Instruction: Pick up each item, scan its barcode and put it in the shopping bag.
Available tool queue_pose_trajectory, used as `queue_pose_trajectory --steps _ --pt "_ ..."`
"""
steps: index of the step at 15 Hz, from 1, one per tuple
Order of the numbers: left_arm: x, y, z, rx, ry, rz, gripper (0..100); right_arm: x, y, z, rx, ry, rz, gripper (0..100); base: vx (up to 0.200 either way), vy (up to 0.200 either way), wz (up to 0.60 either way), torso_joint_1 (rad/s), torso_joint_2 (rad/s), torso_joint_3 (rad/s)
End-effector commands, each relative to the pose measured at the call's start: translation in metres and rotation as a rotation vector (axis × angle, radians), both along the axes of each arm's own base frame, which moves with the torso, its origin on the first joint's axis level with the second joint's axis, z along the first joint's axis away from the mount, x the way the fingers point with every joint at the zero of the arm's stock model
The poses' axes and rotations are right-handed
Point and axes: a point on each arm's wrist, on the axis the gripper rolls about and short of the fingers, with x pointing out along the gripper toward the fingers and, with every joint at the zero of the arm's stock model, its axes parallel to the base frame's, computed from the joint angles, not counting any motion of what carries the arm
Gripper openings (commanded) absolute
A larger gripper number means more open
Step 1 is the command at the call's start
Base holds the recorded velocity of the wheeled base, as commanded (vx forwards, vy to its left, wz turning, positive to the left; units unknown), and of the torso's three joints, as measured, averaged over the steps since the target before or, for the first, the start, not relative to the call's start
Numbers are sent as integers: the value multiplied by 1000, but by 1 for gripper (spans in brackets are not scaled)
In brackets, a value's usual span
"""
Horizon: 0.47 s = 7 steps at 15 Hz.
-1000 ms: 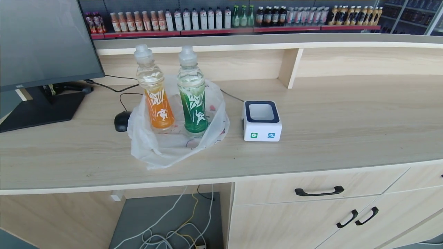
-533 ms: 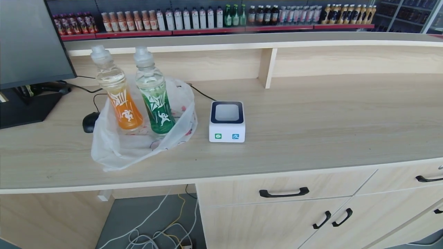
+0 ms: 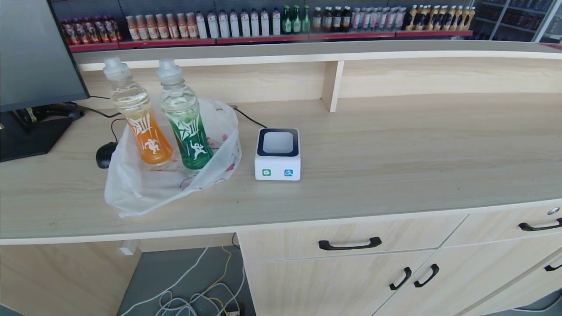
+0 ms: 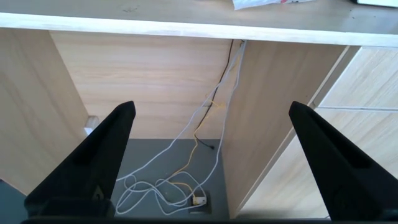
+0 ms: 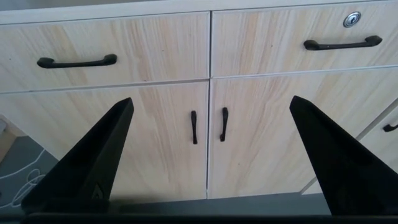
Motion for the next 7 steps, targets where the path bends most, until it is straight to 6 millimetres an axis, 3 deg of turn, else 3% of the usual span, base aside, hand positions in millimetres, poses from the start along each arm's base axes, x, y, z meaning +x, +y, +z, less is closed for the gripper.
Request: queue_pose_trajectory --steps 1,7 --pt "0 0 0 0 0 1 100 0 0 0 -1 1 1 100 0 0 0 0 0 0" --pt "0 0 0 0 0 1 100 0 0 0 0 1 1 100 0 0 0 0 0 0"
